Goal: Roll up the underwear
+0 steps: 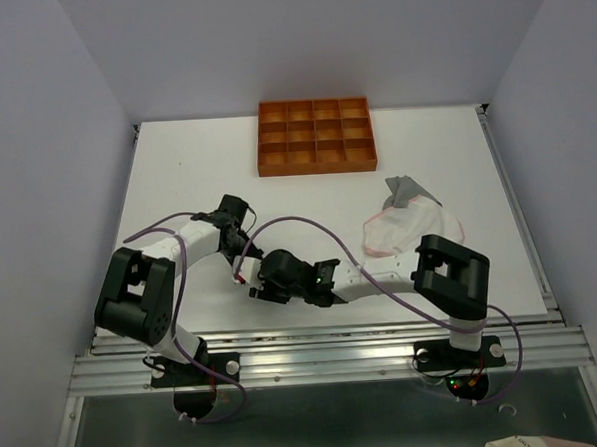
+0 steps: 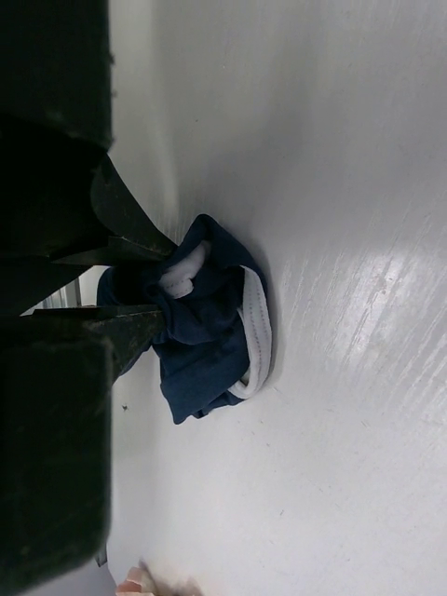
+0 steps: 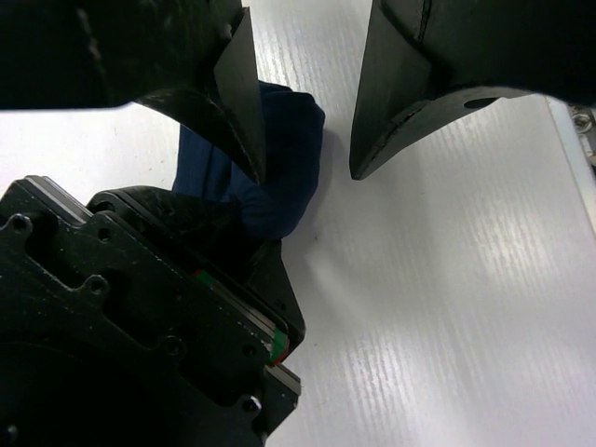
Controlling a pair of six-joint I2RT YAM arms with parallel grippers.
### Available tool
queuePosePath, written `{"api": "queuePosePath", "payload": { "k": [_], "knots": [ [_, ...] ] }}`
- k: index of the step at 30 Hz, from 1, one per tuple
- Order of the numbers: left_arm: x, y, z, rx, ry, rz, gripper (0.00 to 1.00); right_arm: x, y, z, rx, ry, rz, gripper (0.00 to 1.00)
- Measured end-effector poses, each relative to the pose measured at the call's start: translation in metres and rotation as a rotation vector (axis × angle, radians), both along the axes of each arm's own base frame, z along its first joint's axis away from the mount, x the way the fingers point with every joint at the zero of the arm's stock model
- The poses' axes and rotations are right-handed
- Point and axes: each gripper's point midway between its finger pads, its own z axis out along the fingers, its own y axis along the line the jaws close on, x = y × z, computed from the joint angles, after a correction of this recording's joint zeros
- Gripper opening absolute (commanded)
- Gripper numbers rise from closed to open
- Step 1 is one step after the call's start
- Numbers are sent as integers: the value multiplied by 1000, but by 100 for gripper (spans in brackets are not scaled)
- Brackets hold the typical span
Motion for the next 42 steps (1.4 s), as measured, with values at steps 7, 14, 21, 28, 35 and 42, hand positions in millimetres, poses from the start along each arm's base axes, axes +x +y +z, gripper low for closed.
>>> {"api": "queuePosePath", "payload": {
  "k": [7,14,21,28,35,42],
  "knots": [
    [0,0,0,3,4,-1,0,12,-5,-5,-38,-53,-38,47],
    [0,0,0,11,20,-9,0,13,-6,-9,-70,-98,-44,43],
    [1,3,0,29,17,-15,0,21,-6,-13,-94,-132,-73,35],
    [4,6,1,51,6,-27,0,23,-6,-14,-99,-147,-106,1],
    [5,12,5,81,-12,-43,59,20,-4,-15,-45,-73,-152,1],
    [14,24,29,139,-97,-19,64,23,-9,-12,64,118,-218,1]
  ]
}}
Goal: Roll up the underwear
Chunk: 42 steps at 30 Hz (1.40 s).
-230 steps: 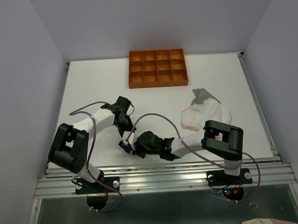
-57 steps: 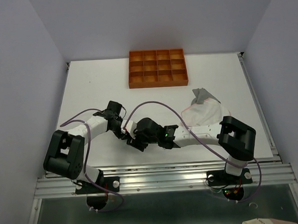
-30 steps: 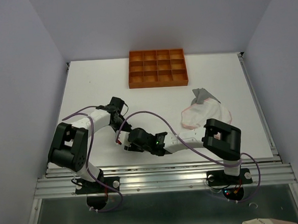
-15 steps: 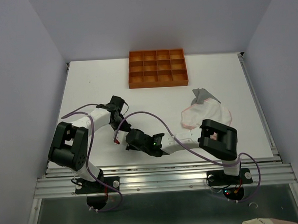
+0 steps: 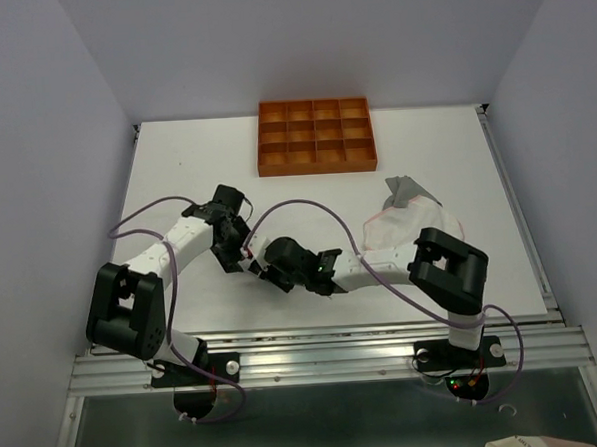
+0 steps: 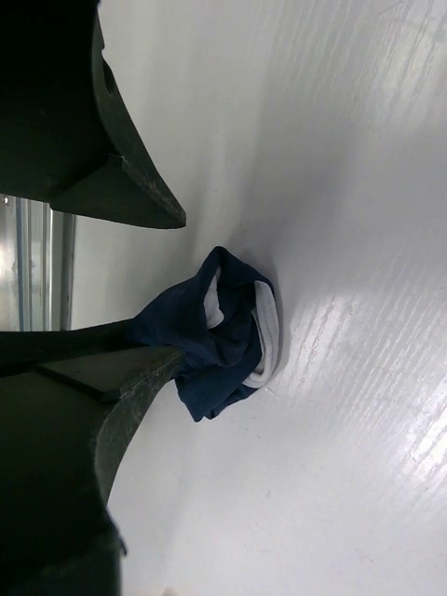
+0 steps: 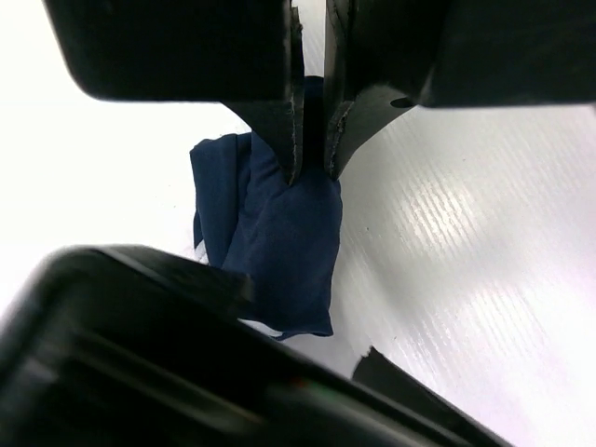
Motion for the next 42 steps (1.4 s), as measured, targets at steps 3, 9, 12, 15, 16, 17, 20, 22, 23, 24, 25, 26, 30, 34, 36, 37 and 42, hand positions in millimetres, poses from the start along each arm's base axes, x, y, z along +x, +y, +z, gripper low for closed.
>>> {"api": "queuePosePath", "payload": {
  "k": [3,9,12,15,16,17,20,22,23,24,25,26,30,34,36,37,42],
  "knots": [
    [2,4,4,10,-19,10,64,2,-3,1,53,87,-30,1],
    [4,9,3,15,-28,28,65,13,-9,2,168,300,-72,1],
    [0,11,-1,12,-33,35,70,15,-14,4,217,423,-78,1],
    [-3,11,1,-3,-53,37,77,21,-17,4,261,535,-91,1],
    [-3,10,2,-14,-68,36,82,22,-17,4,273,565,-91,1],
    [-3,9,5,-24,-79,35,82,22,-15,3,289,615,-89,1],
    [1,1,12,-85,-143,21,82,25,-15,1,324,719,-98,1],
    [1,-4,13,-116,-161,10,82,25,-14,1,343,777,-101,1],
    [-1,-7,11,-137,-165,2,82,26,-12,1,351,807,-102,1],
    [-2,-8,9,-146,-164,-1,82,27,-11,0,360,841,-104,1],
    [-3,-10,6,-157,-163,-5,82,27,-10,-1,365,864,-109,1],
    [-4,-10,4,-162,-161,-7,82,27,-9,-2,369,883,-110,1],
    [-2,-13,-2,-173,-155,-12,80,28,-2,-4,388,967,-109,1],
    [4,-11,-11,-152,-148,5,70,30,4,-6,391,1025,-113,1],
    [4,-8,-16,-136,-139,13,61,32,6,-6,386,1037,-120,1],
    [5,-8,-17,-131,-138,19,59,32,6,-7,380,1043,-127,1],
    [11,-7,-19,-122,-150,43,46,34,6,-8,363,1052,-161,1]
  ]
}}
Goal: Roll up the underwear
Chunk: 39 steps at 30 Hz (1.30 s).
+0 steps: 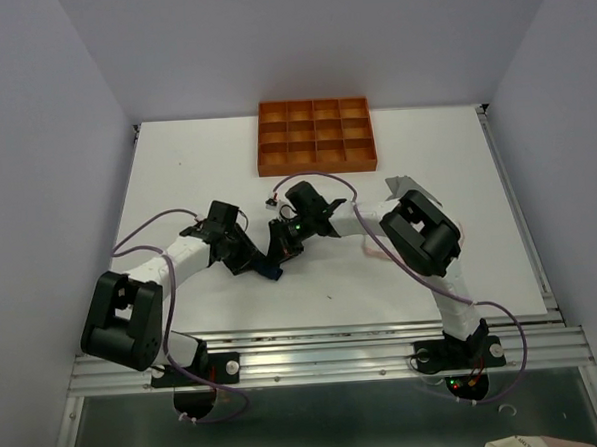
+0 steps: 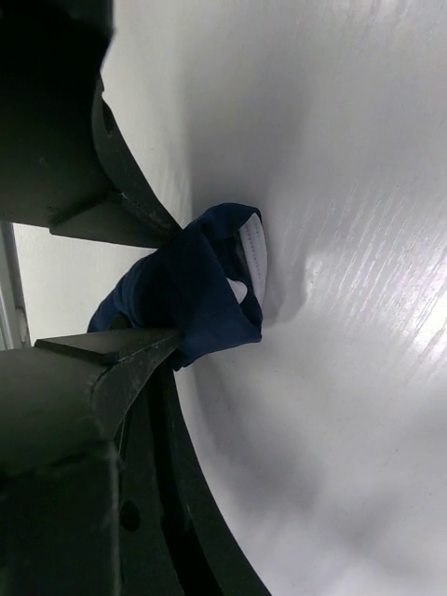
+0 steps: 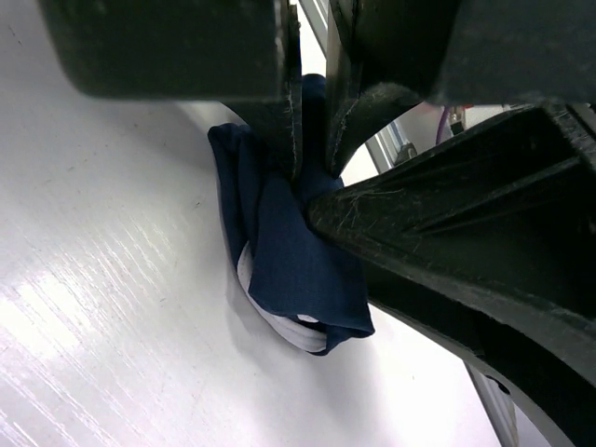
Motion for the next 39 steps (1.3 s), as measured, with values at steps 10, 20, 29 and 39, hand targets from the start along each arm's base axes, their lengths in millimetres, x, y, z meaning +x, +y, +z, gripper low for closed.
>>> {"api": "queuePosePath", "payload": {
  "k": [10,20,29,39],
  "knots": [
    [7,-2,-6,2,17,14,11,2,0,0,-17,11,-14,29],
    [13,-3,-8,21,49,16,0,18,-4,9,-47,-142,-11,66],
    [14,-3,-8,46,91,8,0,22,-21,45,-90,-479,-31,69],
    [13,-5,-8,46,123,-4,0,-31,21,71,-121,-959,127,68]
  ]
}}
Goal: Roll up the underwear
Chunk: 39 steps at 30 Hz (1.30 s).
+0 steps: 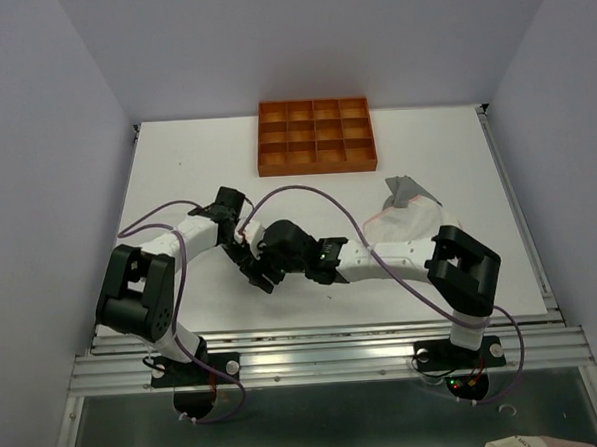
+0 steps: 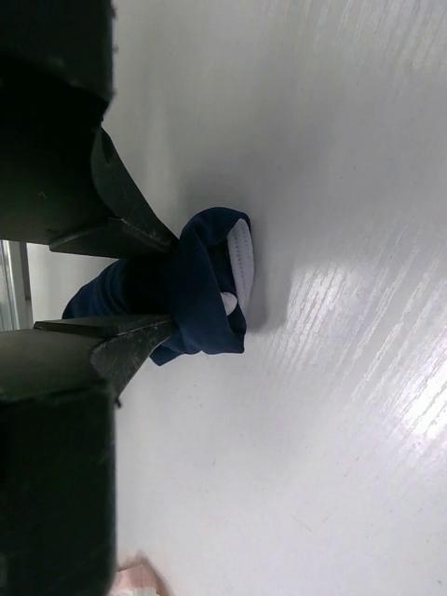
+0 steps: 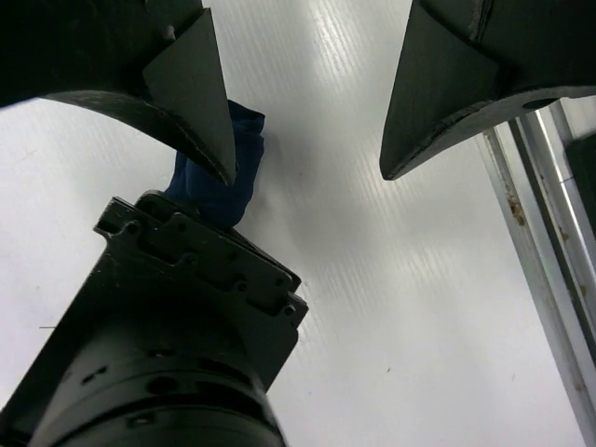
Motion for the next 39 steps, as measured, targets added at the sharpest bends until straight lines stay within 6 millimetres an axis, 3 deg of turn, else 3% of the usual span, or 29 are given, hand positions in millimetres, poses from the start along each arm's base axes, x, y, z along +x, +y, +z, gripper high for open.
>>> {"api": "queuePosePath", "payload": {
  "k": [3,6,15,21,39],
  "knots": [
    [0,0,0,7,19,-1,0,-4,4,0,-33,-83,16,66],
    [0,0,0,10,34,-5,0,3,4,-5,-68,-131,-3,65],
    [-2,1,-1,-3,80,-3,0,19,3,-31,-201,-215,-42,62],
    [-2,0,-1,17,98,-18,0,14,6,-50,-278,-243,-11,61],
    [0,4,1,83,118,-31,0,26,2,-59,-422,-385,-49,59]
  ]
}}
